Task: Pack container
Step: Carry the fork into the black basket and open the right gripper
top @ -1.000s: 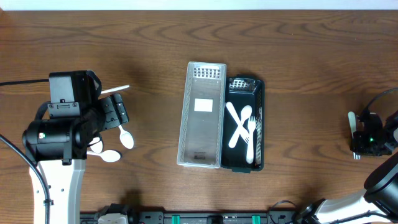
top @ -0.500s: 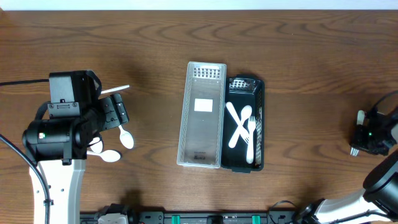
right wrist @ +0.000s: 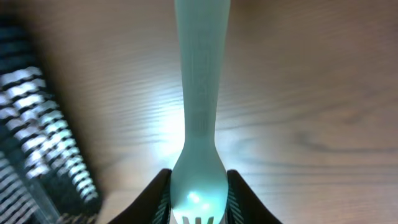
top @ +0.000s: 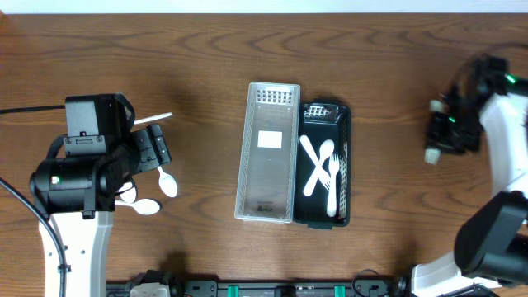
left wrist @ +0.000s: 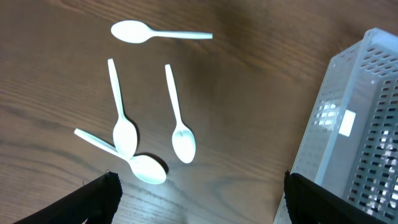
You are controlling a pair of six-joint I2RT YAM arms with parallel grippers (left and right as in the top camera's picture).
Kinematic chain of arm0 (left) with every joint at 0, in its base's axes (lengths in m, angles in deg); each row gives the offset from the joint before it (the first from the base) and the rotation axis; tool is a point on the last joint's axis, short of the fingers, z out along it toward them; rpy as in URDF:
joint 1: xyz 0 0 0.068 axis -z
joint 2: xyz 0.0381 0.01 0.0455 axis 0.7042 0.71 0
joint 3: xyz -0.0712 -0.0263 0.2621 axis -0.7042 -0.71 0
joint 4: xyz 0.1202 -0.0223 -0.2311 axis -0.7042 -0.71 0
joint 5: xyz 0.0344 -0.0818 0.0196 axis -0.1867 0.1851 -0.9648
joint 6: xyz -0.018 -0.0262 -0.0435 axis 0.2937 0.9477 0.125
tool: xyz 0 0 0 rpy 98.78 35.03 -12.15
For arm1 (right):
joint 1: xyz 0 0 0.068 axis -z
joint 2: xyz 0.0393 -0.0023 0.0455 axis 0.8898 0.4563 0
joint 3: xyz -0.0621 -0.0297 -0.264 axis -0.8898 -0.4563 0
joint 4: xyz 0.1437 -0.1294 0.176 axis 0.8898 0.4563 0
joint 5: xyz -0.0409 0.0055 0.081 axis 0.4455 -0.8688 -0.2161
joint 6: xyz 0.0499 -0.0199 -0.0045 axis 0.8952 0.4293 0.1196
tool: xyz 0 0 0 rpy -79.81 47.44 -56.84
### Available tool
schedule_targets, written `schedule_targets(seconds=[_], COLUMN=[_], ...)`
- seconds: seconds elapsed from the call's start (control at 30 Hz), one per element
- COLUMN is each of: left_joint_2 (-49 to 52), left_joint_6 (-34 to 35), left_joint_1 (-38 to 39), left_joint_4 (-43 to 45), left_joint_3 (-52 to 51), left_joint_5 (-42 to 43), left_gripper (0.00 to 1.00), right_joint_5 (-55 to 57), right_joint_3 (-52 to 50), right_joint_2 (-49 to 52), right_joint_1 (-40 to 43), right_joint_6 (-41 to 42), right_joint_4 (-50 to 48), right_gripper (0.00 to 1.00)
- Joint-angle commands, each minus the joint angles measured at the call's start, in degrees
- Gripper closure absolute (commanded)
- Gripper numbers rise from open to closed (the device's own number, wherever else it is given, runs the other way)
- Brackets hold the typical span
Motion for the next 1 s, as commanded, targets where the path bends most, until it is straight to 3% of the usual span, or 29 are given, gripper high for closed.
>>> schedule_targets(seconds=[0.0, 0.13, 0.43, 0.77, 0.97], left_joint_2=[-0.44, -0.44, -0.44, -0.44, -0.44], left_joint_6=[-0.96, -0.96, -0.94, -0.94, -0.94], left_joint_1=[-0.24, -0.24, -0.24, -0.24, -0.24], left_joint_4=[-0.96, -0.94, -0.76, -0.76, -0.74], left_joint_3=[0.52, 0.52, 0.52, 0.52, 0.52], left_joint_5=[-0.68, -0.68, -0.68, -0.68, -0.68], left_gripper=[0.14, 0.14, 0.14, 0.14, 0.14], right_joint_5=[-2.21, -2.21, -1.44, -0.57, -0.72], right_joint_3=[7.63, 12.26, 9.88, -5.31, -13.07], right_joint_2=[-1.31, -1.31, 1.11, 2.99, 2.99], right_joint_1=[-9.14, -18.86, -34.38, -38.80, -38.84], right_joint_6=[6.25, 12.41, 20.44, 28.11, 28.28], right_joint_4=[3.04, 3.58, 0.17, -8.52, -11.69], right_gripper=[0.99, 0.99, 0.99, 0.99, 0.98])
